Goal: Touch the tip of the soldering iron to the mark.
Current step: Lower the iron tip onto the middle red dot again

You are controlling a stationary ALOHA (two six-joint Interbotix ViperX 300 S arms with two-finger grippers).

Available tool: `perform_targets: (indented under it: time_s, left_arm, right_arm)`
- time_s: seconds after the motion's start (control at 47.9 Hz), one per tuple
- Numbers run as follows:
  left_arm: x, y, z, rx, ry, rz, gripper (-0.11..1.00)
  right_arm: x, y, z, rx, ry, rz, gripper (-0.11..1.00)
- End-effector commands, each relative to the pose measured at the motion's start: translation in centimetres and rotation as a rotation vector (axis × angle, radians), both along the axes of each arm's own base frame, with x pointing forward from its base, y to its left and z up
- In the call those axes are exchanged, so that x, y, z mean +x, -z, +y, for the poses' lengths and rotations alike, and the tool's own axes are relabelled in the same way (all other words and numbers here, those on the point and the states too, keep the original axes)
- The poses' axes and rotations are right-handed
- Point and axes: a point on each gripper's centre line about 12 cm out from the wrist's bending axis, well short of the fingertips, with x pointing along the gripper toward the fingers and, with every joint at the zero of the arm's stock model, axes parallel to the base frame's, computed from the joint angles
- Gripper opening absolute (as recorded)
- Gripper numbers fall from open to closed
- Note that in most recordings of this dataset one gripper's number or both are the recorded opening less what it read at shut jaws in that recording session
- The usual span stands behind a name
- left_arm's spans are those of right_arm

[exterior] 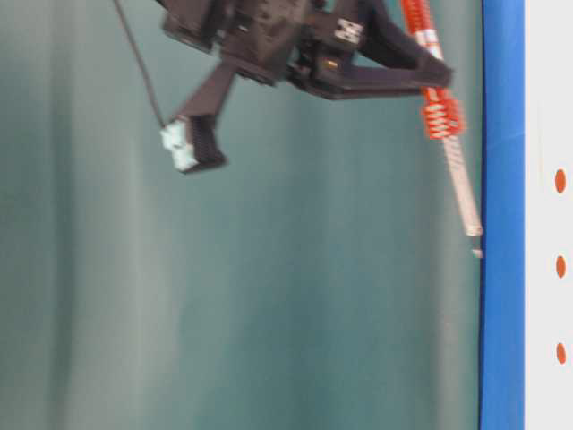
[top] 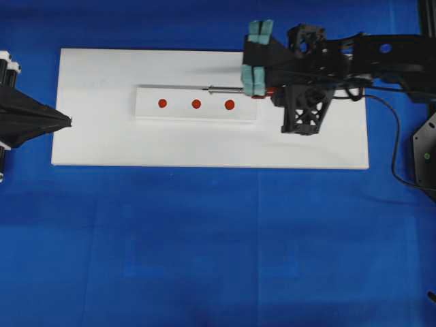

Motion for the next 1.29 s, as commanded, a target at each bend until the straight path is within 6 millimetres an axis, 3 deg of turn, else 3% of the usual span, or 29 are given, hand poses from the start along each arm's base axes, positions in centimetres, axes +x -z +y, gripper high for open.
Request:
perform_targets:
  time_s: [0.0,0.397,1.273]
  left_arm:
    - [0.1,-0.5,-0.1,-0.001,0.004,-0.015,0.00]
    - [0.2,-0.3,-0.1,0.002,0.003,-0.011,0.00]
    - [0.2,-0.4,-0.1,0.010,0.002,-0.013,0.00]
  right_arm:
    - [0.8,-0.3,-0.1,-0.003,-0.001,-0.032,0.06]
    - [2.0,3.0,0.1,0.013,-0.013,0.014,0.06]
    - [1.9,3.4,0.1,0.015,-0.012,0.036,0.06]
